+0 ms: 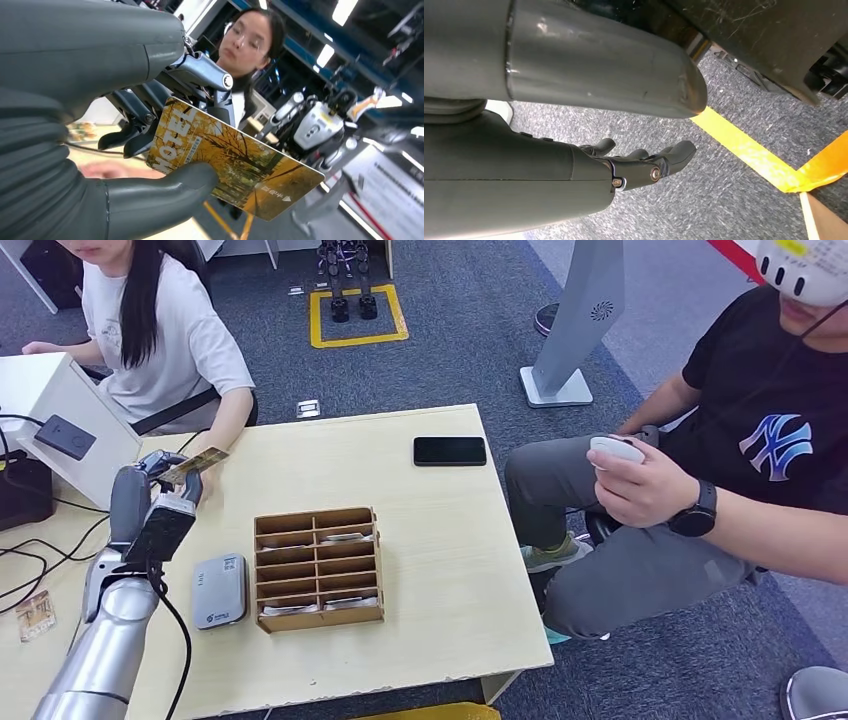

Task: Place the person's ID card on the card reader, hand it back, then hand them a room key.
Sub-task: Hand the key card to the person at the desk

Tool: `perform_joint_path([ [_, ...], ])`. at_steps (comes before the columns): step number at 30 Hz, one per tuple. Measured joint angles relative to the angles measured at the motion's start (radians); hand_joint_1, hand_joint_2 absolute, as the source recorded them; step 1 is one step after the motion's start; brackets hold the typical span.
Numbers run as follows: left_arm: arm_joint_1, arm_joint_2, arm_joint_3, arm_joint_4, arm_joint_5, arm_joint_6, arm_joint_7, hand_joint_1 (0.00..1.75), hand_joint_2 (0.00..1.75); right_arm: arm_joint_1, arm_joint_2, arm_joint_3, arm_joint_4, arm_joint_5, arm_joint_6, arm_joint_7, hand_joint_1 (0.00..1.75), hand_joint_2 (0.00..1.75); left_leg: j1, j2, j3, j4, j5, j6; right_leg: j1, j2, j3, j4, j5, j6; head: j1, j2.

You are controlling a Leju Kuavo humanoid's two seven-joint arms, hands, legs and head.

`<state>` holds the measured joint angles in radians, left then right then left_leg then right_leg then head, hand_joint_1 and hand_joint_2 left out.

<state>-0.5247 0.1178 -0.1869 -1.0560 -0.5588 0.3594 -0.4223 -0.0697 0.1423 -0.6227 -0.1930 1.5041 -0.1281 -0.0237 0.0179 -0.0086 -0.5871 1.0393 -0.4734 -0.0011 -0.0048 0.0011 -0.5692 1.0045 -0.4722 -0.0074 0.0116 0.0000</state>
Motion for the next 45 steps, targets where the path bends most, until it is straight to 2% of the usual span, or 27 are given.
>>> perform_joint_path([
  [5, -0.062, -0.047, 0.019, 0.058, -0.005, 0.016, -0.009, 1.75, 1.75, 0.001, 0.000, 0.000, 0.000, 0.010, 0.002, 0.000, 0.00, 0.00, 0.000, 0.001, 0.000, 0.000, 0.000, 0.000, 0.000, 0.001, 0.000, 0.000, 0.000, 0.000, 0.000, 0.000],
  [14, -0.077, -0.076, 0.033, 0.099, -0.007, 0.030, -0.017, 1.75, 1.75, 0.001, 0.000, 0.001, 0.000, 0.008, 0.003, 0.000, 0.00, 0.00, 0.000, 0.001, 0.000, 0.000, 0.000, 0.000, 0.001, 0.001, -0.001, 0.000, 0.000, 0.000, 0.000, 0.000],
  [21, -0.117, -0.091, 0.066, 0.149, -0.074, 0.177, -0.057, 1.75, 1.75, 0.001, 0.000, 0.018, 0.000, 0.029, 0.009, 0.002, 0.00, 0.00, 0.000, 0.001, 0.000, 0.000, 0.000, 0.000, 0.001, 0.001, -0.001, 0.000, 0.000, 0.000, 0.000, 0.000],
  [28, -0.194, -0.082, 0.119, 0.292, -0.278, 0.326, -0.004, 1.75, 1.75, 0.001, 0.000, 0.030, 0.000, 0.045, 0.008, -0.003, 0.00, 0.00, 0.001, 0.002, 0.000, -0.001, 0.001, -0.001, 0.001, 0.001, 0.000, 0.001, 0.000, 0.000, 0.000, 0.000],
  [31, -0.210, -0.079, 0.182, 0.329, -0.377, 0.331, 0.014, 1.75, 1.75, 0.002, 0.000, 0.034, 0.000, 0.049, 0.010, -0.003, 0.00, 0.00, 0.001, 0.002, 0.000, -0.001, 0.001, -0.001, 0.001, 0.002, -0.001, 0.001, 0.000, 0.000, 0.000, 0.000],
  [34, -0.216, -0.077, 0.221, 0.351, -0.394, 0.331, 0.015, 1.75, 1.75, 0.002, 0.000, 0.039, 0.000, 0.049, 0.010, -0.003, 0.00, 0.00, 0.001, 0.002, 0.000, -0.001, 0.001, -0.001, 0.001, 0.002, -0.001, 0.001, 0.000, 0.000, 0.000, 0.000],
  [45, -0.225, -0.077, 0.267, 0.381, -0.400, 0.331, 0.015, 1.75, 1.75, 0.001, 0.000, 0.046, 0.000, 0.049, 0.011, -0.003, 0.00, 0.00, 0.001, 0.002, -0.001, -0.001, 0.001, -0.001, 0.001, 0.002, -0.002, 0.001, 0.000, 0.000, 0.000, 0.000],
])
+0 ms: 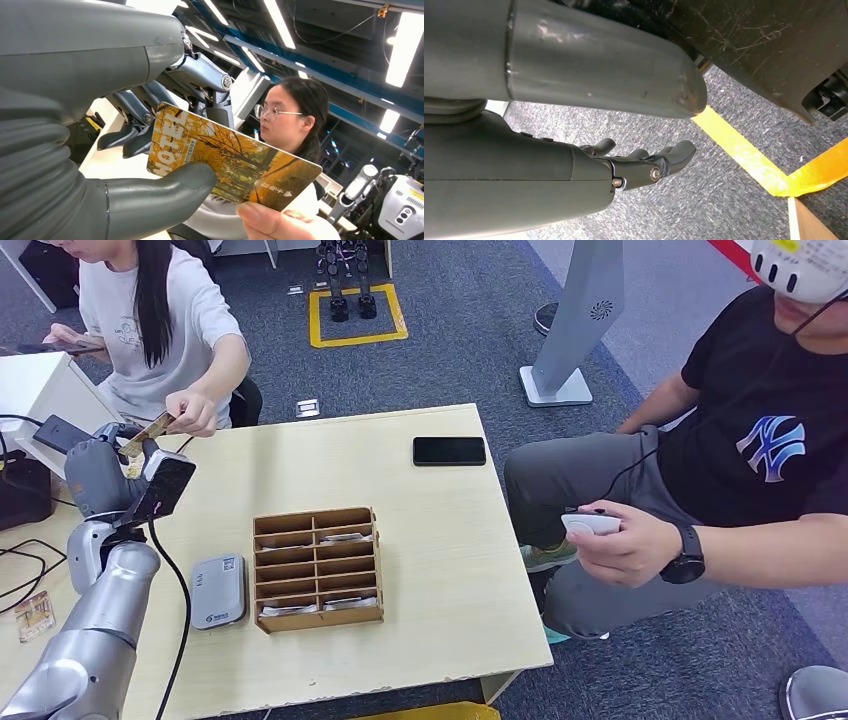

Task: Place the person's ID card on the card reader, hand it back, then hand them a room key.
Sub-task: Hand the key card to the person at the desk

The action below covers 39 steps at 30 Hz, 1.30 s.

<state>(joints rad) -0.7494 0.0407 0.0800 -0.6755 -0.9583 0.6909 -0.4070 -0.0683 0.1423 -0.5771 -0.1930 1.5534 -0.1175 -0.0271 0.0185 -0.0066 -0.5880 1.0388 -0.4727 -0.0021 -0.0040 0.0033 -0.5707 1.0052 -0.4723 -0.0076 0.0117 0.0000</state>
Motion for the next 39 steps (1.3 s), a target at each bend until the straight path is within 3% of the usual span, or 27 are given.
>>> perform_joint_path([
  [7, -0.001, -0.001, 0.022, 0.003, -0.095, 0.001, 0.027, 1.75, 1.75, 0.000, 0.000, 0.001, 0.000, 0.003, 0.001, 0.000, 0.00, 0.00, 0.000, 0.000, 0.000, 0.000, 0.000, 0.000, 0.000, 0.000, 0.000, 0.000, 0.000, 0.000, 0.000, 0.000],
  [11, -0.005, -0.005, 0.105, 0.003, -0.218, 0.002, 0.023, 1.75, 1.75, 0.000, 0.000, 0.001, 0.000, 0.014, 0.000, -0.003, 0.00, 0.00, 0.000, 0.002, 0.000, 0.000, 0.000, 0.000, 0.000, 0.002, -0.001, 0.000, 0.000, 0.000, 0.000, 0.000],
  [16, -0.008, -0.009, 0.196, 0.003, -0.261, 0.002, 0.010, 1.75, 1.75, 0.000, 0.002, 0.001, 0.000, 0.016, 0.000, -0.003, 0.00, 0.00, 0.000, 0.004, 0.000, 0.000, 0.000, 0.000, 0.000, 0.003, -0.002, 0.000, 0.000, 0.000, 0.000, 0.000],
  [23, -0.017, 0.006, 0.284, 0.042, -0.049, 0.002, -0.128, 1.75, 1.75, 0.001, 0.003, 0.002, 0.000, 0.016, 0.006, 0.008, 0.00, 0.00, 0.000, 0.006, -0.001, -0.001, 0.000, 0.000, 0.000, 0.006, -0.003, 0.000, 0.000, 0.000, 0.000, 0.000],
  [39, -0.028, 0.027, 0.290, 0.089, 0.022, 0.002, -0.118, 1.75, 1.75, 0.002, 0.003, 0.002, 0.000, 0.016, 0.000, 0.016, 0.00, 0.00, 0.000, 0.006, -0.001, -0.001, 0.000, 0.000, 0.000, 0.005, -0.003, 0.000, 0.001, -0.001, 0.000, 0.000],
])
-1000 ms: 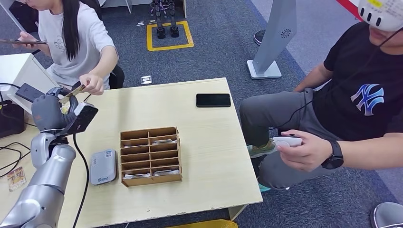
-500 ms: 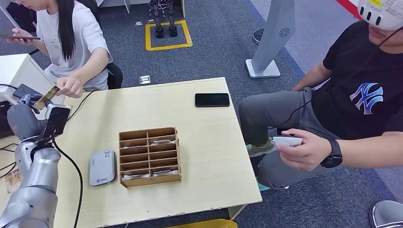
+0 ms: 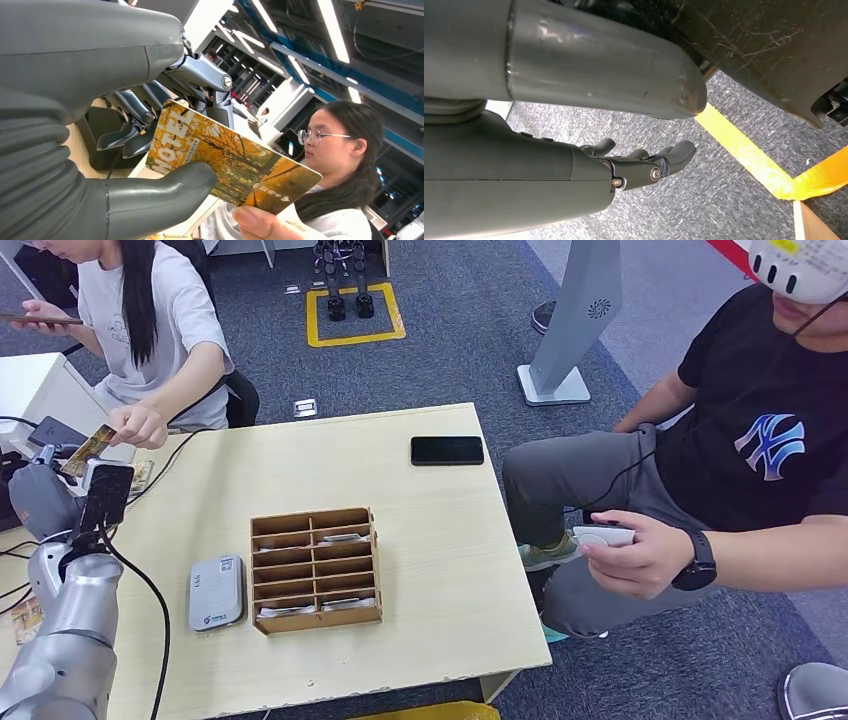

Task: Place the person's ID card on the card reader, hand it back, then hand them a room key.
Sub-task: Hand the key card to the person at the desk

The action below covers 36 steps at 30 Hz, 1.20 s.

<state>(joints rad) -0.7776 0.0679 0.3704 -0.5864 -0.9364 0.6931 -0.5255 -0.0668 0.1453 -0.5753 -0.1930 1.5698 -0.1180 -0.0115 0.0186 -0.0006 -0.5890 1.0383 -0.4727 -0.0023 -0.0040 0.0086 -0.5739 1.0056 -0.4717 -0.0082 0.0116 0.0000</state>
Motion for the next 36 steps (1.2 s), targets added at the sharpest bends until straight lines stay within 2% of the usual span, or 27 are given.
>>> perform_joint_path([
  [16, -0.016, 0.000, 0.000, 0.015, 0.019, 0.000, 0.005, 1.75, 1.75, 0.000, 0.002, 0.000, 0.000, 0.000, -0.005, -0.002, 0.00, 0.00, 0.000, 0.000, 0.000, 0.000, 0.000, 0.000, 0.000, 0.000, 0.000, 0.000, 0.000, 0.000, 0.000, 0.000],
  [20, -0.017, 0.001, 0.000, 0.015, 0.029, -0.001, 0.007, 0.00, 1.75, 0.000, 0.002, 0.000, 0.000, 0.000, -0.004, -0.002, 0.00, 0.00, 0.000, 0.000, 0.000, 0.000, 0.000, 0.000, 0.000, 0.000, 0.000, 0.000, 0.000, 0.000, 0.000, 0.000],
  [26, -0.020, 0.010, 0.000, 0.016, 0.035, -0.001, 0.025, 0.00, 1.75, 0.000, 0.002, 0.000, 0.000, 0.000, 0.000, -0.001, 0.00, 0.00, 0.000, 0.000, 0.000, 0.000, 0.000, 0.000, 0.000, 0.000, 0.000, 0.000, 0.000, 0.000, 0.000, 0.000],
  [30, -0.026, 0.012, 0.000, 0.019, 0.044, -0.002, 0.048, 0.00, 0.00, 0.000, 0.003, 0.000, 0.000, 0.000, 0.000, 0.000, 0.00, 0.00, 0.000, 0.000, 0.000, 0.000, 0.000, 0.000, 0.000, 0.000, 0.000, 0.000, 0.000, 0.000, 0.000, 0.000],
  [36, -0.033, 0.013, 0.000, 0.029, 0.044, -0.002, 0.059, 0.00, 0.00, -0.001, 0.006, 0.000, 0.000, 0.000, 0.000, 0.003, 0.00, 0.00, 0.000, 0.000, 0.000, 0.000, 0.000, 0.000, 0.000, 0.000, 0.000, 0.000, 0.000, 0.000, 0.000, 0.000],
])
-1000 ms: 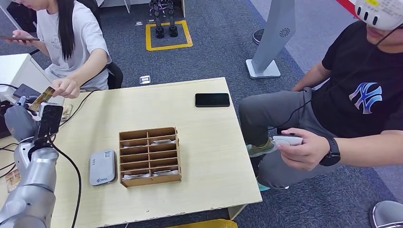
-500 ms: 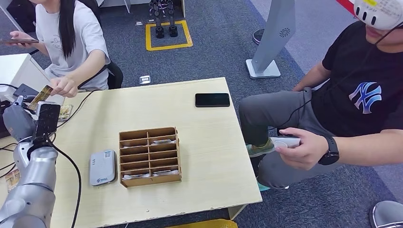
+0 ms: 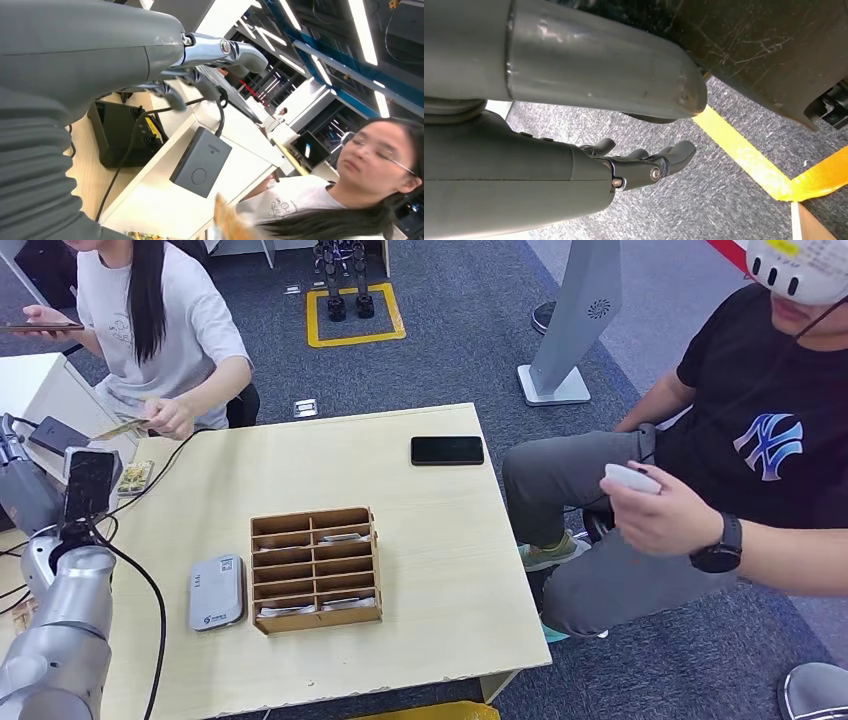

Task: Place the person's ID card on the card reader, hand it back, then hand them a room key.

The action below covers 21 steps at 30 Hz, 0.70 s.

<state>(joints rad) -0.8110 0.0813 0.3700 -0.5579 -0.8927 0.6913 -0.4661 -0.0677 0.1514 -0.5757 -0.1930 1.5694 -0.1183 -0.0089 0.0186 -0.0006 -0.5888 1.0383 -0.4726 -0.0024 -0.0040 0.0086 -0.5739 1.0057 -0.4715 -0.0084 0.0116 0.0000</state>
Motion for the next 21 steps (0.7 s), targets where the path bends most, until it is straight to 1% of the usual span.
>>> perform_joint_path([
  [3, 0.000, 0.000, 0.000, 0.003, 0.000, 0.000, 0.000, 0.00, 0.00, 0.000, 0.002, 0.000, 0.000, 0.000, 0.000, 0.000, 0.00, 0.00, 0.000, 0.000, 0.000, 0.000, 0.000, 0.000, 0.000, 0.000, 0.000, 0.000, 0.000, 0.000, 0.000, 0.000],
  [7, -0.001, 0.000, 0.000, 0.004, 0.000, 0.000, -0.001, 0.00, 1.75, 0.000, 0.003, 0.000, 0.000, 0.000, 0.000, 0.000, 0.00, 0.00, 0.000, 0.000, 0.000, 0.000, 0.000, 0.000, 0.000, 0.000, 0.000, 0.000, 0.000, 0.000, 0.000, 0.000],
  [11, -0.003, -0.001, 0.000, 0.010, 0.014, -0.013, -0.012, 0.00, 1.75, 0.000, 0.004, 0.000, 0.000, 0.000, -0.002, 0.000, 0.00, 0.00, 0.000, 0.000, 0.000, 0.000, 0.000, 0.000, 0.000, 0.000, 0.000, 0.000, 0.000, 0.000, 0.000, 0.000],
  [14, -0.005, -0.005, -0.004, 0.015, 0.034, -0.060, -0.029, 0.00, 1.75, 0.000, 0.005, 0.000, 0.000, -0.001, -0.004, -0.001, 0.00, 0.00, 0.000, 0.000, 0.000, 0.000, 0.000, 0.000, 0.000, 0.000, 0.000, 0.000, 0.000, 0.000, 0.000, 0.000],
  [16, -0.003, -0.013, -0.012, 0.017, 0.075, -0.155, -0.077, 0.00, 1.75, 0.000, 0.005, -0.001, 0.000, -0.005, -0.006, -0.002, 0.00, 0.00, 0.000, 0.000, 0.000, 0.000, 0.000, 0.000, 0.000, 0.000, 0.000, 0.000, 0.000, 0.000, 0.000, 0.000],
  [18, 0.015, -0.026, -0.034, 0.000, 0.120, -0.288, -0.141, 0.00, 1.75, 0.000, 0.005, -0.003, 0.000, -0.015, -0.008, -0.002, 0.00, 0.00, 0.000, 0.000, 0.000, 0.000, 0.000, 0.000, 0.000, 0.000, 0.000, 0.000, 0.000, 0.000, 0.000, 0.000],
  [20, 0.072, -0.045, -0.096, -0.077, 0.153, -0.403, -0.174, 0.00, 1.75, 0.000, 0.005, -0.009, 0.000, -0.026, -0.008, 0.002, 0.00, 0.00, -0.001, 0.000, 0.000, 0.000, 0.000, 0.000, 0.000, 0.000, 0.001, 0.000, 0.000, 0.000, -0.001, 0.000],
  [21, 0.115, -0.053, -0.147, -0.139, 0.167, -0.446, -0.175, 0.00, 1.75, 0.001, 0.004, -0.013, 0.000, -0.031, -0.008, 0.005, 0.00, 0.00, -0.001, 0.000, 0.000, 0.000, 0.000, 0.001, -0.001, 0.000, 0.001, 0.000, 0.000, 0.000, -0.001, 0.000],
])
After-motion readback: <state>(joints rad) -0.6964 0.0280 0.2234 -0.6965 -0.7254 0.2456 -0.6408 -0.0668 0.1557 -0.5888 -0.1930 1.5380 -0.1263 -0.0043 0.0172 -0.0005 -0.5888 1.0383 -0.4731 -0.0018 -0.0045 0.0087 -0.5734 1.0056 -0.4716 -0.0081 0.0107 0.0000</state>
